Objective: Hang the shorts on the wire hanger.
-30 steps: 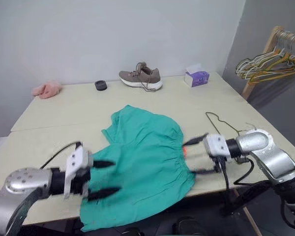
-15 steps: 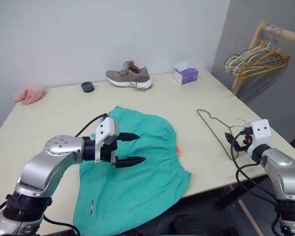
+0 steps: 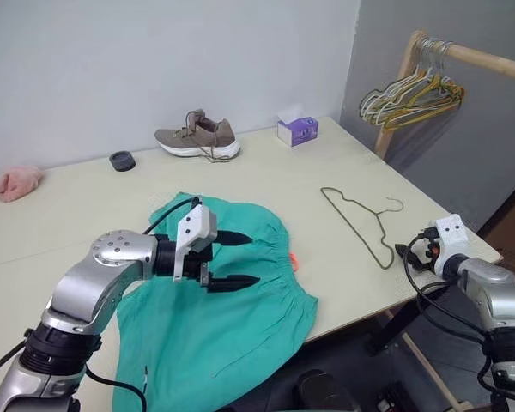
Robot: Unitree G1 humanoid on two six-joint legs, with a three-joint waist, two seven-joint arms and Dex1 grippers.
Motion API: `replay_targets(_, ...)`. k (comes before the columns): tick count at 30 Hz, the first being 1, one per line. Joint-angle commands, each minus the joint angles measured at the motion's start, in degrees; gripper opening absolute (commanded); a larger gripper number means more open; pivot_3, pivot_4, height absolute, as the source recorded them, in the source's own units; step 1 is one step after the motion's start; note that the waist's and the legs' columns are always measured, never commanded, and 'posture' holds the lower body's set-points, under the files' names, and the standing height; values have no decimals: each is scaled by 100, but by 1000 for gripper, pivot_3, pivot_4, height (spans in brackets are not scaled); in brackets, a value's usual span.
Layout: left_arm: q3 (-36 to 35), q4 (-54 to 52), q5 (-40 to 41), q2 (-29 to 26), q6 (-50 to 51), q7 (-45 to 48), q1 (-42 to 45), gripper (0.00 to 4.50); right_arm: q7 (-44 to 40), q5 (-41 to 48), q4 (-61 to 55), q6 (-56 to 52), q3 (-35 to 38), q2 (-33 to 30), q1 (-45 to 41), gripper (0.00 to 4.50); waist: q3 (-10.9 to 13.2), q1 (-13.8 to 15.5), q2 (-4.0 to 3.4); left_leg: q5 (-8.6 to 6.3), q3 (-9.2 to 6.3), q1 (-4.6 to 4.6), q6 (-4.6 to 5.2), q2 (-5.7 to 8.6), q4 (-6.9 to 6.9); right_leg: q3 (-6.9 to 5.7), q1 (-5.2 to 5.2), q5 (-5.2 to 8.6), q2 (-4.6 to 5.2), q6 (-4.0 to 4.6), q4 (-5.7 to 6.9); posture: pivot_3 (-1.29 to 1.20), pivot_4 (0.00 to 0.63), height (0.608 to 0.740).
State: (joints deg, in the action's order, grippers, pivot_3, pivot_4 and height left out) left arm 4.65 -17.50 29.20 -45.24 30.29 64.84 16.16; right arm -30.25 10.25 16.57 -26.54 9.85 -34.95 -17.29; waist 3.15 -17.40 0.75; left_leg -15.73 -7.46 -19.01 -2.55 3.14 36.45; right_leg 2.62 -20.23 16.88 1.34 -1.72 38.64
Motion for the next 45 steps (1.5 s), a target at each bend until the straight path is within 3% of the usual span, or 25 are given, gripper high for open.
replay_targets(1, -146, -214, -103, -101, -222, -26, -128, 4374, -201, 71, -86, 99, 26, -87, -218, 4500, 0, 16, 0, 0, -1, -1, 0, 0, 0, 0, 0, 0, 0, 0, -2, -303, 0, 740)
replay_targets(10, -54, -273, -236, -81, -320, -63, -211, 4374, -757, -195, 649, -268, -571, -257, -681, 4500, 1, 17, 1, 0, 1, 1, 0, 1, 0, 2, 1, 0, 0, -1, -2, -309, 0, 740)
replay_targets(15, 2, -270, -265, -42, -289, -53, -125, 4374, -1484, -354, 1237, -681, -1095, -406, -1136, 4500, 1, -3, 2, 0, 0, 1, 0, 0, 0, 0, 1, 0, 0, -1, -2, -315, 0, 740)
replay_targets(18, 19, -275, -256, -43, -257, -51, -85, 4415, -1815, -448, 1650, -1101, -1397, -456, -1439, 3911, -3, -10, 6, 0, -4, 2, 0, -2, 0, -6, 3, 0, 0, -1, -4, -315, 0, 740)
replay_targets(21, 32, -275, -258, -44, -240, -55, -66, 4415, -2127, -634, 2082, -1307, -1710, -476, -1696, 2926, -16, -9, 25, 0, -7, 3, 0, -3, 0, -9, 5, 0, 0, -1, -4, -314, 0, 740)
replay_targets(29, -37, -421, -232, -41, -136, -223, -202, 4415, -2010, -1223, 2665, -578, -2089, -378, -1839, 169, -83, 3, 108, -3, -20, 8, -4, -10, 0, -21, 18, 0, -1, -1, -14, -295, 0, 740)
replay_targets(30, -85, -417, -217, -37, -103, -286, -233, 4415, -1847, -1337, 2600, -273, -2109, -396, -1802, 46, -91, 4, 114, -3, -19, 10, -5, -10, 1, -20, 21, 0, -1, -1, -17, -295, 0, 740)
replay_targets(36, -334, -30, -338, 32, -104, -684, -281, 4415, -1387, -1676, 2210, 1031, -2055, -548, -1792, 46, -88, 3, 100, -9, -20, 11, 6, -8, 18, -15, 51, -26, 0, -25, -67, -303, 0, 740)
replay_targets(39, -436, 336, -508, 60, -222, -901, -199, 4458, -1195, -1941, 1925, 1800, -2099, -717, -1803, 11, -51, -3, 43, -17, -14, 5, 18, -1, 29, -8, 50, -27, 3, -26, -69, -305, 0, 740)
replay_targets(45, -969, 1323, -362, 250, 146, -1457, 585, 4458, -774, -2897, 1140, 3904, -2509, -1230, -1930, 11, -19, -8, -19, -17, -20, -67, 19, 0, 42, -15, -22, -28, 4, -29, -54, -315, 0, 740)
